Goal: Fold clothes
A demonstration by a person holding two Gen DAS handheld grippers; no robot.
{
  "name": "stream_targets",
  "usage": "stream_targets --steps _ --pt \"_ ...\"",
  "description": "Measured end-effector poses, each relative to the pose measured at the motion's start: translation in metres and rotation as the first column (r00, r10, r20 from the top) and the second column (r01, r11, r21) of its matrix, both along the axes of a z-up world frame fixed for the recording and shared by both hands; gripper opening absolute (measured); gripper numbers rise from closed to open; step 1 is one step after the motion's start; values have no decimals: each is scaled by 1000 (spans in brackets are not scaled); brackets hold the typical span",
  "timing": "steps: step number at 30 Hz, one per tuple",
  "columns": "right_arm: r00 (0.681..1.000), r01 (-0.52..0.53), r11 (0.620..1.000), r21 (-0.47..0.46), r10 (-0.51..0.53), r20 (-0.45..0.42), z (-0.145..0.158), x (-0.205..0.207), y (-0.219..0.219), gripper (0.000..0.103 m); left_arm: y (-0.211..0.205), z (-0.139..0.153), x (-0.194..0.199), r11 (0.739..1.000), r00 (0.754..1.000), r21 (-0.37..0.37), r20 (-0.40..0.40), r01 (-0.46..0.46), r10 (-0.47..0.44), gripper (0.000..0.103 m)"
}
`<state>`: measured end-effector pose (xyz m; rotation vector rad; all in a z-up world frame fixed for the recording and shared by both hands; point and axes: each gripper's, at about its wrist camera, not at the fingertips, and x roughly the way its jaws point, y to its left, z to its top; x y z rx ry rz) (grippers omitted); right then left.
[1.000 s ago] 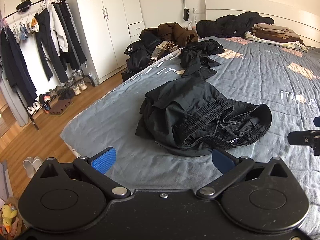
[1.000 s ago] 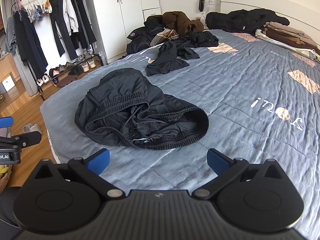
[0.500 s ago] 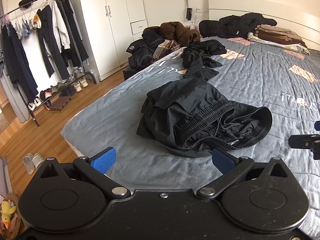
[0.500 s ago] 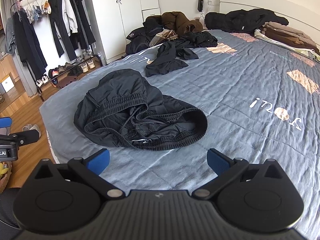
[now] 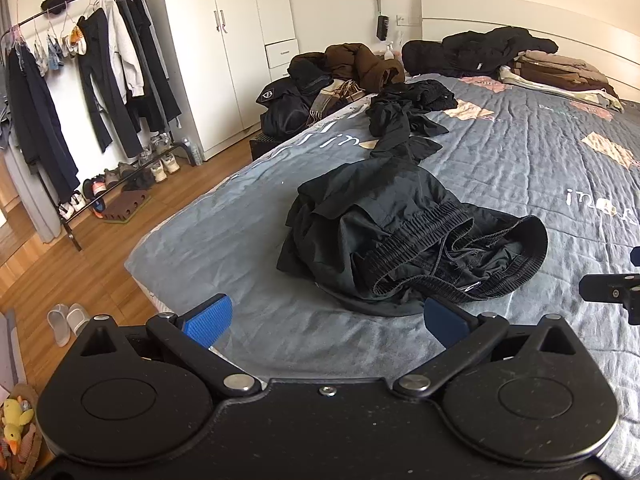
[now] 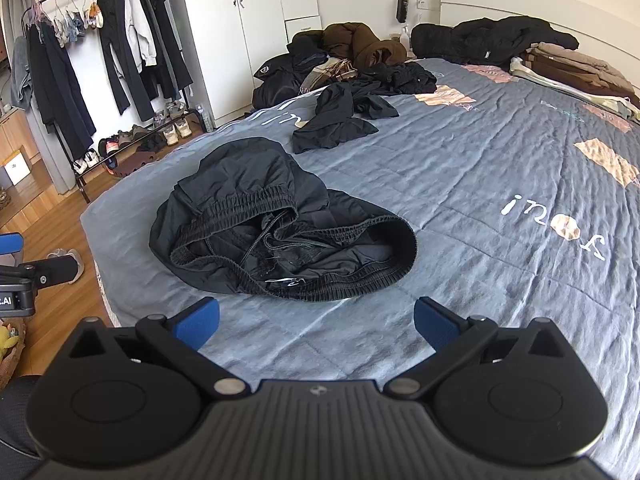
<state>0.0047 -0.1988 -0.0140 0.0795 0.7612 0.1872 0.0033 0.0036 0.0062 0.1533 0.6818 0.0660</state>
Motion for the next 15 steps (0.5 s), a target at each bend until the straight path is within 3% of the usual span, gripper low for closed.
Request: stream_targets --steps 15 --pt "1000 6 1000 -1 -6 -3 0 0 0 103 -1 0 -2 1000 1000 3 -2 10 -10 103"
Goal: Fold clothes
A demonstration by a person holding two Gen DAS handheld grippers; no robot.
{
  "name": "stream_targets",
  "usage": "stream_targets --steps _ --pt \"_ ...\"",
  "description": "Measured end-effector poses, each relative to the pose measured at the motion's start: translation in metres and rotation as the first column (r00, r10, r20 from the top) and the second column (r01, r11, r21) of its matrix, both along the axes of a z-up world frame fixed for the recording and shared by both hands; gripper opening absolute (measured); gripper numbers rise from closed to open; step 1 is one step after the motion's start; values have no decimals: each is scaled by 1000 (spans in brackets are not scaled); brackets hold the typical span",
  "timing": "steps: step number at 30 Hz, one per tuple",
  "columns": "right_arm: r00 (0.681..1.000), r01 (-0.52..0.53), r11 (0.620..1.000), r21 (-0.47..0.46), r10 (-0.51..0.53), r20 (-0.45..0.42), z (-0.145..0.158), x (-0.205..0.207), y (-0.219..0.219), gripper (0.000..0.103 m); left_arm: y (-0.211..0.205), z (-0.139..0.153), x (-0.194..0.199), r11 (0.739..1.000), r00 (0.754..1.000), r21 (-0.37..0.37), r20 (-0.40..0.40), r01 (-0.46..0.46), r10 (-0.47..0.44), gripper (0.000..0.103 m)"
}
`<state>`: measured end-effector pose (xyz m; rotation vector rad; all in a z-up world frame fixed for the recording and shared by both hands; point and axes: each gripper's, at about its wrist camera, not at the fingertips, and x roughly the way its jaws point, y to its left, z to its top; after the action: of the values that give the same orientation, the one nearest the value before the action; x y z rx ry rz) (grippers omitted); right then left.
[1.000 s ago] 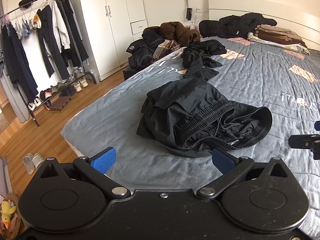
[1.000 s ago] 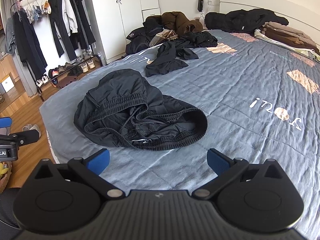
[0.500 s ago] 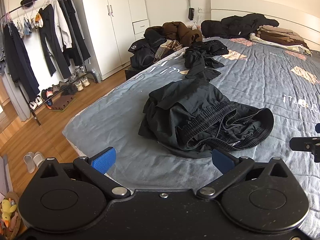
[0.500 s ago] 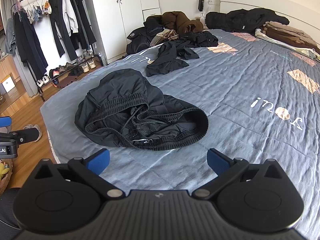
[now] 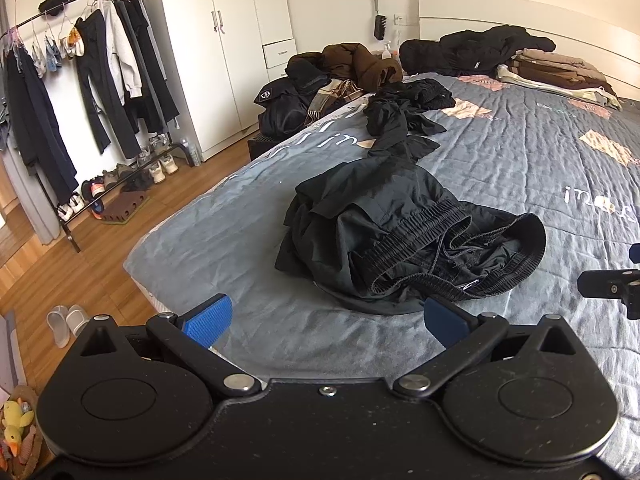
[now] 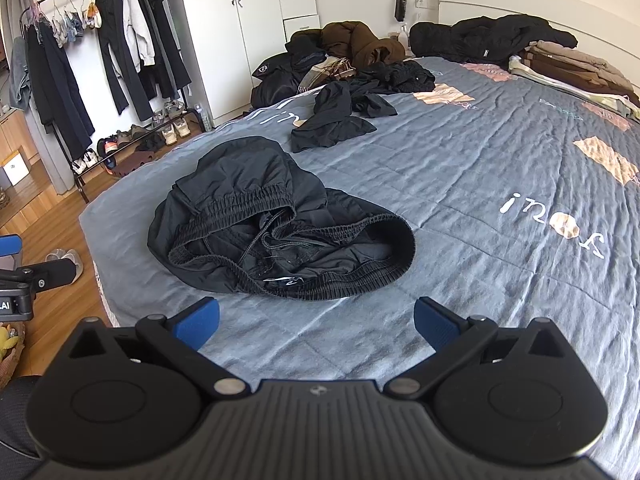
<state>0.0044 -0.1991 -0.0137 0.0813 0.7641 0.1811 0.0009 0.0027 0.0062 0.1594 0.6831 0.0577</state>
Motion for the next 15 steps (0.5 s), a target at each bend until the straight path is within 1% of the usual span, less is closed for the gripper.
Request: stream_targets --steps 13,15 --pt "1000 1 1000 -1 -1 0 0 -1 -1 103 0 0 0 1000 1000 2 0 -3 3 103" --pt "1000 2 1000 -1 -2 1 0 0 -1 103 0 0 -1 1000 1000 -2 -2 10 -10 103"
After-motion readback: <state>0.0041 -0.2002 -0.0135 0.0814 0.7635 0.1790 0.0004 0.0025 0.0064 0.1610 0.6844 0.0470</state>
